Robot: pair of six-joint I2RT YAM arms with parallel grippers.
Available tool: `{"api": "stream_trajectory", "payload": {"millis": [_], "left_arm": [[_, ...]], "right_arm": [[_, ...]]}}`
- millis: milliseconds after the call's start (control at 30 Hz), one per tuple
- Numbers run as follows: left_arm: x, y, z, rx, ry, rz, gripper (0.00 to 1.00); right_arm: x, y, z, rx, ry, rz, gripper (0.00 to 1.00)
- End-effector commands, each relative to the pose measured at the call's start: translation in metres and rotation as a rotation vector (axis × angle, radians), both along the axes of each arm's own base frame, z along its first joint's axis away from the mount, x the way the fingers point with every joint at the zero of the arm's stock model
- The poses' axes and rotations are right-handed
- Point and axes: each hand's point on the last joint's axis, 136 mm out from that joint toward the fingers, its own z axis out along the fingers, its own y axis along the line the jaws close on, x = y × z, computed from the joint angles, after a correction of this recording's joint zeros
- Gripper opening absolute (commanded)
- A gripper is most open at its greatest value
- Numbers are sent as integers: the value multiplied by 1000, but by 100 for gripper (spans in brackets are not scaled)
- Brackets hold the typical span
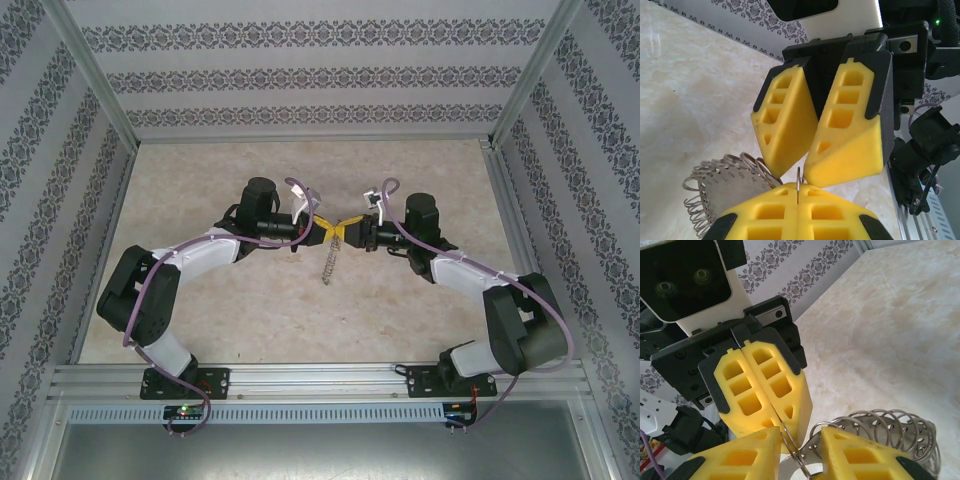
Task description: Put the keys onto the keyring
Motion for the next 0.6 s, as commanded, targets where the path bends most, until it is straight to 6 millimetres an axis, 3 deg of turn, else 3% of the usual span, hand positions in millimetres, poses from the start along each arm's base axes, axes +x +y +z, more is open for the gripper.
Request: {"api": "stream_trajectory", "payload": {"millis": [0,133,567], "left_arm": [[-2,-6,18,-45,-55,-39,0],[-2,-6,18,-44,-56,-37,0],[-2,-4,19,-42,-62,-30,0]], "right_arm": [[-3,8,4,15,-24,39,27],[-4,7,2,11,-19,34,23],[-7,-1,-6,2,-1,13,24]]}}
